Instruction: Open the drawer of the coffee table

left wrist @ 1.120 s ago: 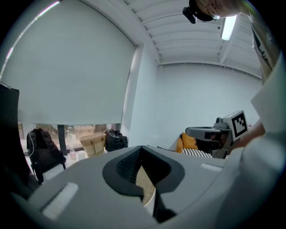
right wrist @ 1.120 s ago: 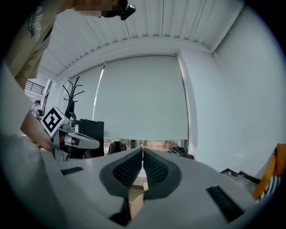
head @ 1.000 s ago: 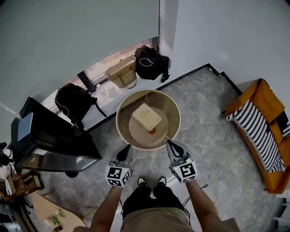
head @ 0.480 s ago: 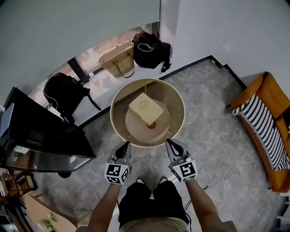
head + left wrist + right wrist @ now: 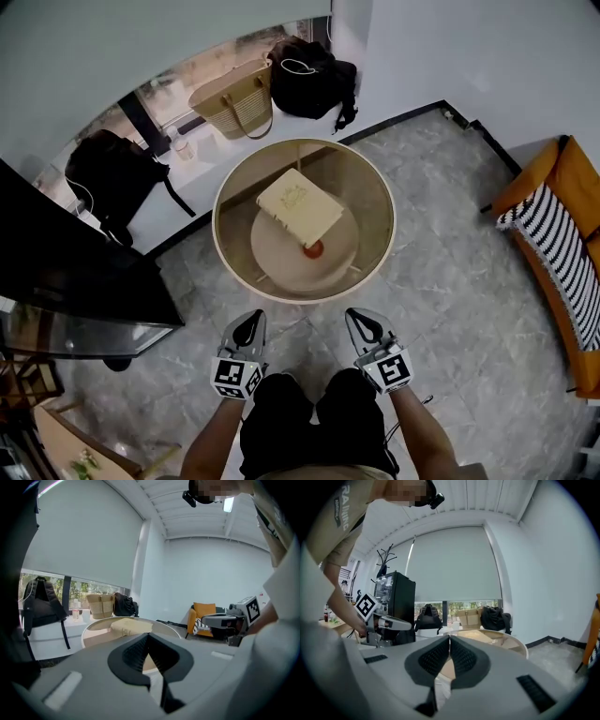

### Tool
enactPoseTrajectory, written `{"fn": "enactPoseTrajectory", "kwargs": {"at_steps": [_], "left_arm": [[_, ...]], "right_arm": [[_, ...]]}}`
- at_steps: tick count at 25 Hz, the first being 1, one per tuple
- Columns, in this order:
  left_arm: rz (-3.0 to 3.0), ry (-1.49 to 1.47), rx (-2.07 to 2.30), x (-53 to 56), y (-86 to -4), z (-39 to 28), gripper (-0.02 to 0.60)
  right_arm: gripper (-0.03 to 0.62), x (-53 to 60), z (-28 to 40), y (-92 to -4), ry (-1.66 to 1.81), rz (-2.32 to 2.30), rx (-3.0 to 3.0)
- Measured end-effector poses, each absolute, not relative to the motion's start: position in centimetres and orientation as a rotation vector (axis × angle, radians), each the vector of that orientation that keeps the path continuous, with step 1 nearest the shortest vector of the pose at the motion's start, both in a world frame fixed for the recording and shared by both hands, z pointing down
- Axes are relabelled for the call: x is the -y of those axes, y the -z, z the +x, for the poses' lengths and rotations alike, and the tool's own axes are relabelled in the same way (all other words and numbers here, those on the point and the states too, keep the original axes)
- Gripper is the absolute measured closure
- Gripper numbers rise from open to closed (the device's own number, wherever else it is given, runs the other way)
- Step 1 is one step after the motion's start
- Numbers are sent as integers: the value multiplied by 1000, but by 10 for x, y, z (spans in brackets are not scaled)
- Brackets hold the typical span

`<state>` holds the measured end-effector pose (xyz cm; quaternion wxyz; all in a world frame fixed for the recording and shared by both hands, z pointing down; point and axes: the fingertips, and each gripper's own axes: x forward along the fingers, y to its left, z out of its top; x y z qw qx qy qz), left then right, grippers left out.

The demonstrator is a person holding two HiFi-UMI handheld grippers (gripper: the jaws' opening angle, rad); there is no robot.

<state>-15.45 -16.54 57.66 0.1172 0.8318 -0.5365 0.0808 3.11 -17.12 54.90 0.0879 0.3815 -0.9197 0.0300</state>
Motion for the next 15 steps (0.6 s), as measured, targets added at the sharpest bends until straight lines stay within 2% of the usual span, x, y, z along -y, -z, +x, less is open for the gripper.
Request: {"fn": "enactPoseTrajectory", "kwargs": {"at_steps": [6, 15], "left_arm": [[2356, -287, 1578, 163, -662, -174, 575], [2414, -265, 1593, 194, -786, -182, 575]], "right_arm": [[589, 165, 35, -636, -142, 1164, 2720], [589, 187, 26, -748, -30, 1158, 2775]]}}
